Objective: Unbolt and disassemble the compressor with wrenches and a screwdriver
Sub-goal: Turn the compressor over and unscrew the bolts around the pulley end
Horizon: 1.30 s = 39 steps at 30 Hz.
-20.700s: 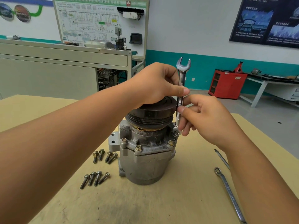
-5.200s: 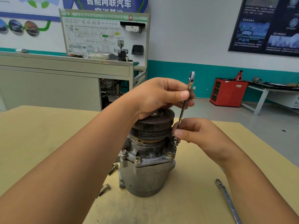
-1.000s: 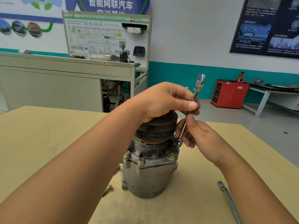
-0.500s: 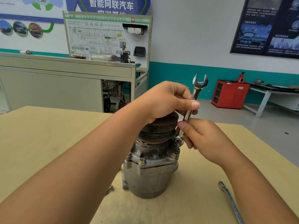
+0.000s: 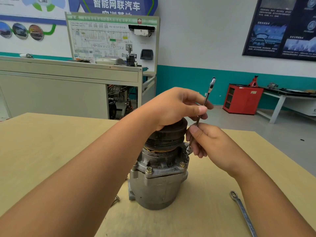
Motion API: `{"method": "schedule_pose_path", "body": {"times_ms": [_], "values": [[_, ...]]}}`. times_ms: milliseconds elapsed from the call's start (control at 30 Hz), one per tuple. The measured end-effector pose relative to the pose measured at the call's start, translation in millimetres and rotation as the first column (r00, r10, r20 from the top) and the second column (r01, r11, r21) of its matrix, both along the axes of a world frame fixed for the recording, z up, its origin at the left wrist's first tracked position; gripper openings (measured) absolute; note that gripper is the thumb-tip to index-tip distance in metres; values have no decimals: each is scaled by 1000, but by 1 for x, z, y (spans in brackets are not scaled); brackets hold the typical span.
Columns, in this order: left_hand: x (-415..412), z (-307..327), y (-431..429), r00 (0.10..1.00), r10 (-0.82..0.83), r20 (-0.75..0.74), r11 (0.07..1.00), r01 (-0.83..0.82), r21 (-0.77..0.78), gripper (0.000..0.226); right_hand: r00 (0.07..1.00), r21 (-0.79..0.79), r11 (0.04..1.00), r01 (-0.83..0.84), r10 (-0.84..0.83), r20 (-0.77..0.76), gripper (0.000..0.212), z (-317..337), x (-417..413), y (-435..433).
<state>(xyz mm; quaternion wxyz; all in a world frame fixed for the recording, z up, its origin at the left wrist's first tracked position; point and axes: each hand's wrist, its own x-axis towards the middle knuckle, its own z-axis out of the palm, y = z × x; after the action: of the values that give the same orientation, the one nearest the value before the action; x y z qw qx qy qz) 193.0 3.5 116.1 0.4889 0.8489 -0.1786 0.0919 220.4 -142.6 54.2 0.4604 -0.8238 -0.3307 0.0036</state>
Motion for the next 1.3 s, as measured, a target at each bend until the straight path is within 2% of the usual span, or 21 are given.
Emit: {"method": "schedule_pose_path", "body": {"times_ms": [267,600,667,800,933,1067,1167,1300], "values": [[0,-1,-1,989,143,39,990,-143,-2,13,996,15,1000,-12,10,87,4,2,1,-2],[0,-1,-1,981,196,10,980,-195,-46,29,999,46,998,33,-35,30,22,3,0,1],[0,0,-1,986,164,1,985,-164,-52,26,999,41,999,24,-25,25,23,4,0,-1],[-2,1,-2,998,65,-12,998,-65,-27,5,1000,2,1000,9,-10,29,23,3,0,-2],[-3,1,-1,1000,15,-22,1000,-15,-18,10,994,-38,999,25,-21,103,22,0,1,0],[-3,1,-1,999,37,-30,999,-38,-11,12,990,-66,998,2,8,140,24,4,-2,-2],[-3,2,-2,998,54,-24,998,-55,-19,13,983,-71,996,44,-31,179,25,3,-3,-2],[-5,2,-3,998,63,-3,998,-63,-16,16,986,-64,997,49,-39,159,24,3,-4,0]]}}
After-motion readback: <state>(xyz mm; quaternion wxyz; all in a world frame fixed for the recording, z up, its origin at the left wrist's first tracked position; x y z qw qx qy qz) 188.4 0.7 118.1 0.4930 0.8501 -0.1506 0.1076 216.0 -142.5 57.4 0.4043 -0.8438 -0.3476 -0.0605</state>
